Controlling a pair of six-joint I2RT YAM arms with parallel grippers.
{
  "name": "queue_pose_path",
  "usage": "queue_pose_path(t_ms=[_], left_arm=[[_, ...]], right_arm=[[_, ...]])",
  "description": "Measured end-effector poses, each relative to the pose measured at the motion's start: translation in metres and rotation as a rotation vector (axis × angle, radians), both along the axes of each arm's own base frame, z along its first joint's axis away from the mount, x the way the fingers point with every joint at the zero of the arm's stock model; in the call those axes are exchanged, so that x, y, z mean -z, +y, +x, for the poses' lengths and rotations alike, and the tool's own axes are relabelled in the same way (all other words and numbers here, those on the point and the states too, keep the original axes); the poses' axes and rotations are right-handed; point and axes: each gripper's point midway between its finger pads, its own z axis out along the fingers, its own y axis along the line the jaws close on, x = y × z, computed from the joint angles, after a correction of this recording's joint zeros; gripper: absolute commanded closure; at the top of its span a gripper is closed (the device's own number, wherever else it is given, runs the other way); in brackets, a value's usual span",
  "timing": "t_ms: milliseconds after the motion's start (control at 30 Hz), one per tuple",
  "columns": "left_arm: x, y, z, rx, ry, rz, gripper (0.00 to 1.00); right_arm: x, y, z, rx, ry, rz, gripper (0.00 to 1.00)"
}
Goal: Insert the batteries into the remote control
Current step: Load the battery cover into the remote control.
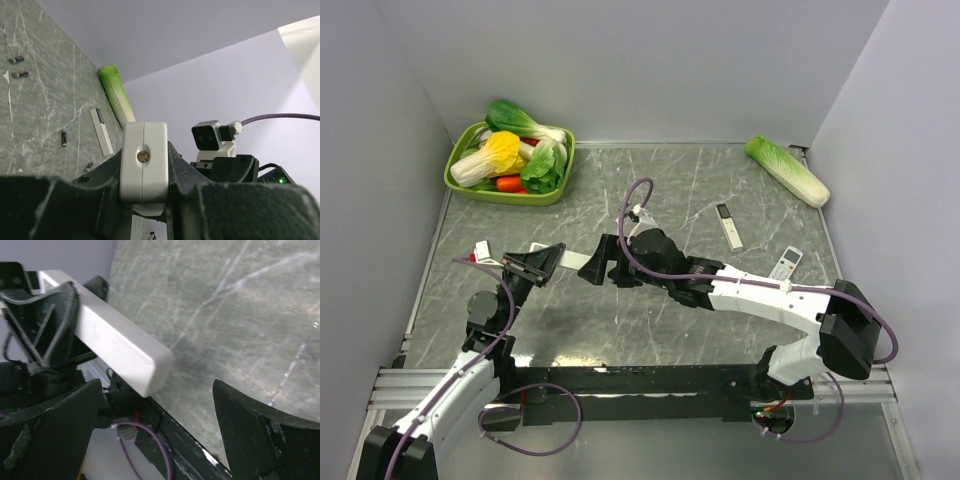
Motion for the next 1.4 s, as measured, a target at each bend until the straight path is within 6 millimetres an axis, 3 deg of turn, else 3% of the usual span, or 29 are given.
queue_pose_path(t_ms=[200, 333, 500, 967, 1400], left_arm=[[-0.004, 0.001, 0.000, -0.010, -0.015, -0.008, 0.98], [-0.005, 0.001, 0.000, -0.010, -0.016, -0.009, 0.98], [-0.008, 0.001, -0.002, -0.007, -0.030, -0.011, 0.98], [-0.017, 0.003, -0.008, -0.020, -0.076, -0.002, 0.98], [-0.012, 0.001, -0.009, -0.014, -0.067, 0.024, 0.98]], right_arm=[[-0.015, 0.010, 0.003, -0.006, -0.022, 0.071, 0.08], [-0.015, 0.015, 0.006, -0.007, -0.028, 0.085, 0.22], [-0.006, 0.020, 0.008, -0.009, -0.016, 0.081, 0.24], [-0.021, 0.025, 0.012, -0.027, -0.029, 0.146, 0.21], [-0.029, 0.027, 0.018, -0.023, -0.033, 0.172, 0.35]])
